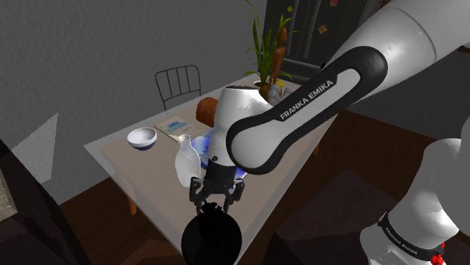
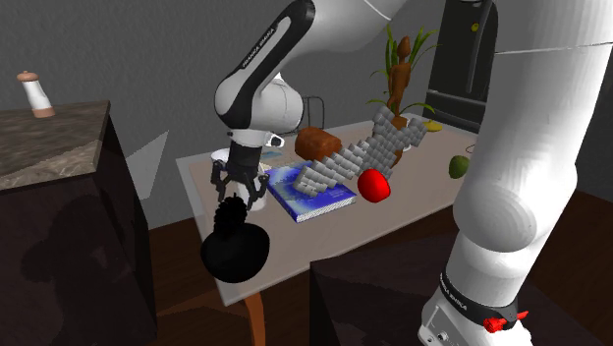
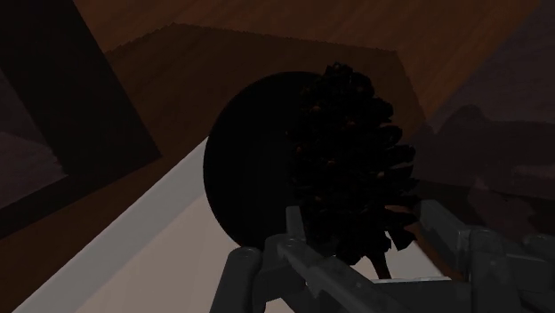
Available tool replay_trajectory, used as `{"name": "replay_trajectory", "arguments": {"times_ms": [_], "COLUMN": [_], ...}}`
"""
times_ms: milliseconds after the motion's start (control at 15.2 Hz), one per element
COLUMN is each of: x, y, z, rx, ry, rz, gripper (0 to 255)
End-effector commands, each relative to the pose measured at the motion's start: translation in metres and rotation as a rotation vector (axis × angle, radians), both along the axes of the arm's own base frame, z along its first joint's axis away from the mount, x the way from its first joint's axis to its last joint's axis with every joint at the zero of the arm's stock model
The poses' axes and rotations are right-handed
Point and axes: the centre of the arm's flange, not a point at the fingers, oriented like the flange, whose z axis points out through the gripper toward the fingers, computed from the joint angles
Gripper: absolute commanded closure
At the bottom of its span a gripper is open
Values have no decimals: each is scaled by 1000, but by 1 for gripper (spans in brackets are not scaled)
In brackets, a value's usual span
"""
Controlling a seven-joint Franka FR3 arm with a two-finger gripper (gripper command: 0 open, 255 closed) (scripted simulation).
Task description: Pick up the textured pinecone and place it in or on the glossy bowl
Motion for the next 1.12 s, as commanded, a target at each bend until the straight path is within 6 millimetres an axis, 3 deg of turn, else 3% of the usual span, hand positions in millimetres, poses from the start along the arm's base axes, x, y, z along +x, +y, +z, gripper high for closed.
{"name": "replay_trajectory", "arguments": {"times_ms": [0,660,1056], "x": [0,0,0], "y": [1,1,1], "z": [-11,-65,-65], "rx": [1,1,1], "ry": [-1,-1,-1], "rz": [0,0,0], "gripper": [255,255,255]}}
